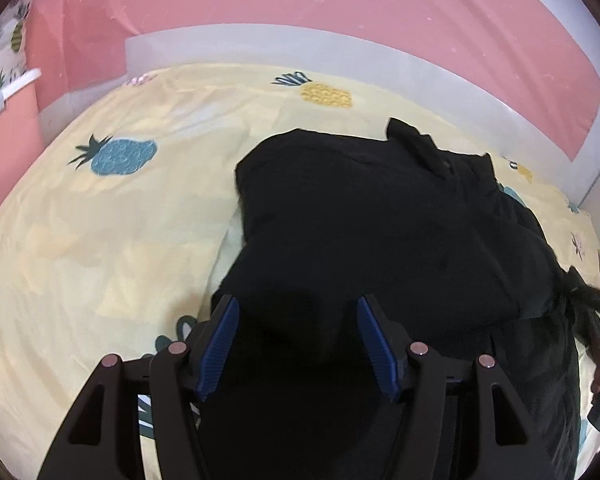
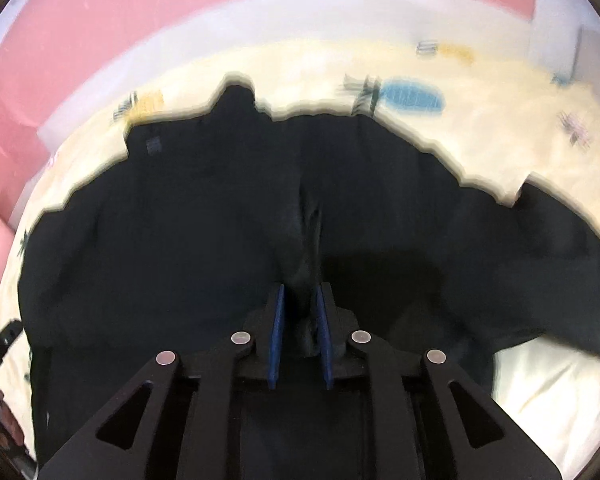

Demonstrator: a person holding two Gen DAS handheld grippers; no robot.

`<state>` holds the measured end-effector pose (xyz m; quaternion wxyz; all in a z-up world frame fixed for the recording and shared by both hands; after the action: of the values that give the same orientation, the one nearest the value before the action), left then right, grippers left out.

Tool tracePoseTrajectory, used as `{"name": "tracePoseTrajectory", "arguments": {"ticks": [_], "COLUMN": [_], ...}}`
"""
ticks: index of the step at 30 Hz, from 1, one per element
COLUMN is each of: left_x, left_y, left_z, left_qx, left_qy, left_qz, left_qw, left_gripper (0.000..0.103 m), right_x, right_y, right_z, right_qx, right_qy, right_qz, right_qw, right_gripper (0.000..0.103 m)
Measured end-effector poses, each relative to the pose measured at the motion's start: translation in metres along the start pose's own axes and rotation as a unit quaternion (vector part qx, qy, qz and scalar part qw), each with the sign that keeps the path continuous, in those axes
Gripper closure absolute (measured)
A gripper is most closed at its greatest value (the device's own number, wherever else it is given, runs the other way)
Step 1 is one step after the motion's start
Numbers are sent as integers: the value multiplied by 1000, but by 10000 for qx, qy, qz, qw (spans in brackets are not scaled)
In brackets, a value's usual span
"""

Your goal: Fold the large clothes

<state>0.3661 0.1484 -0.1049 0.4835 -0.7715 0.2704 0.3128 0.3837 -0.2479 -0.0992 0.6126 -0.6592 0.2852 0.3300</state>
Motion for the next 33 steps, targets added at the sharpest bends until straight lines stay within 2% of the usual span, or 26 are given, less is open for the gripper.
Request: {"name": "tracePoseTrajectory", "arguments": {"ticks": [2,5,7,10,12,15,19,24,25,27,29,33], "left_x": [0,4,11,21,26,28,19,-15,-23,-42,-63,-109], "left_y": [-5,-7,-6,0,3,4,5,17,23,35,53,95], "left_z": [6,12,14,12,10,13,4,-40,-52,-73,-92,-119], "left_qx": [-79,-189,-208,-116,-14,-44,6,507,652,880,1070,1288], "left_qy": [-20,-65,-81,-71,-80,-107,-200,-83,-51,86,233,441], "left_qz": [-56,-50,34,199,242,272,279,55,29,-7,-17,26], "left_qw": [10000,9998,9997,9997,9997,9996,9994,9987,9979,9961,9940,9907], "left_gripper": [39,39,39,39,39,39,40,40,40,40,40,40], "right_x": [-20,-12,12,62,65,42,-9,-65,-71,-90,-113,-156], "right_y": [-13,-29,-28,-3,3,4,10,34,37,51,67,96], "right_z": [5,21,24,10,-1,-6,-2,0,1,-2,-2,0], "right_qx": [-110,-380,-402,-344,-118,-131,-382,-388,-363,-319,-304,-350], "right_qy": [151,28,-40,153,-71,120,77,63,70,131,183,276], "right_qz": [-474,-558,-334,518,475,413,70,-150,-164,-181,-183,-229], "right_qw": [9987,9977,9986,9979,9988,9990,9992,9991,9992,9992,9992,9987], "right_gripper": [82,81,81,80,80,79,79,77,76,64,59,57]}}
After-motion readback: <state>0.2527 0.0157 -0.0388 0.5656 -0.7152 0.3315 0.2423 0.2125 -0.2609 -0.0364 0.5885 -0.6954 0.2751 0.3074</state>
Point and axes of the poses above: each gripper's, at about its wrist camera, not at the fingertips, and x roughly the way its jaws point, z to its left, y to its underside, the point moved 5 cm from there along x, roughly the way its jaws point, and after that the axes turned 14 degrees about -x, right-handed, at the moved point
